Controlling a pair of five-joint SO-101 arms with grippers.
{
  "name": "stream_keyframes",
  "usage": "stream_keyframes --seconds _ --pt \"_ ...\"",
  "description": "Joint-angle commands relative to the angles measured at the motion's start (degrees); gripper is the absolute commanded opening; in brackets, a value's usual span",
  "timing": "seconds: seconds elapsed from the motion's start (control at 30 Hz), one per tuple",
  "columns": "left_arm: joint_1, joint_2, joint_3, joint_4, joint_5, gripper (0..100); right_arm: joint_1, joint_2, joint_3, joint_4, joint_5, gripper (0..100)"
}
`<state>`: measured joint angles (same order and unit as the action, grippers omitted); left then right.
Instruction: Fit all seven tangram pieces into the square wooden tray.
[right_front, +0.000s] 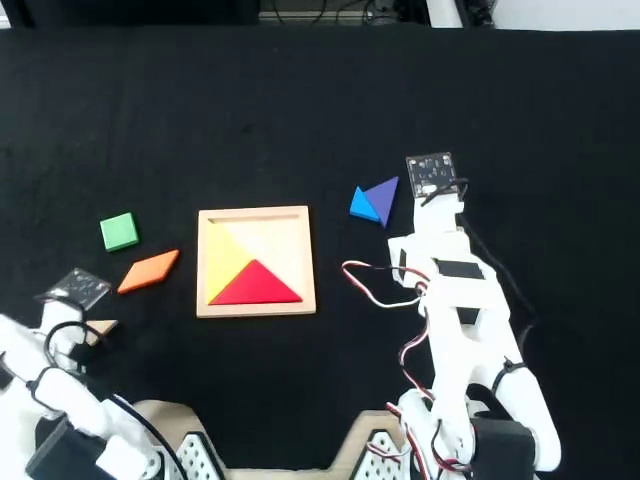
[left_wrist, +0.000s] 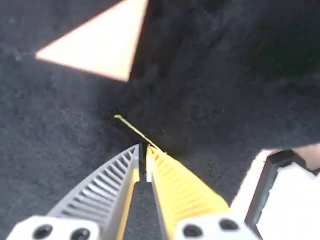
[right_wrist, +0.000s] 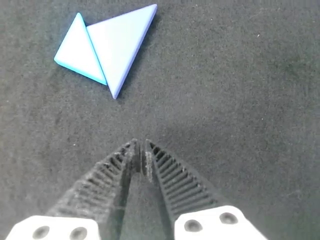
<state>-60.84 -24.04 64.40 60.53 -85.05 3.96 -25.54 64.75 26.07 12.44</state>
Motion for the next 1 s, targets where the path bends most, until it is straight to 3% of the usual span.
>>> stream_keyframes --seconds 0.0,0.23,0.33,0.47,0.6,0.97 --pt "-1.36 -0.44 -2.68 2.02 -26.64 3 -0.79 -1.63 -1.01 0.44 0.7 3.3" --pt "9.36 -0.44 -22.11 18.99 -13.01 3 -0.79 -1.63 -1.01 0.44 0.7 3.3" --pt "14.81 -0.18 -28.0 22.33 -7.74 3 -0.79 -1.63 -1.01 0.44 0.7 3.3" --pt "19.21 0.35 -22.9 15.12 -2.37 3 -0.79 -1.63 -1.01 0.44 0.7 3.2" --pt "19.82 0.26 -13.85 6.24 -1.85 3 -0.79 -1.63 -1.01 0.44 0.7 3.2" --pt "20.09 0.26 -5.58 -0.97 -2.02 3 -0.79 -1.63 -1.01 0.44 0.7 3.2"
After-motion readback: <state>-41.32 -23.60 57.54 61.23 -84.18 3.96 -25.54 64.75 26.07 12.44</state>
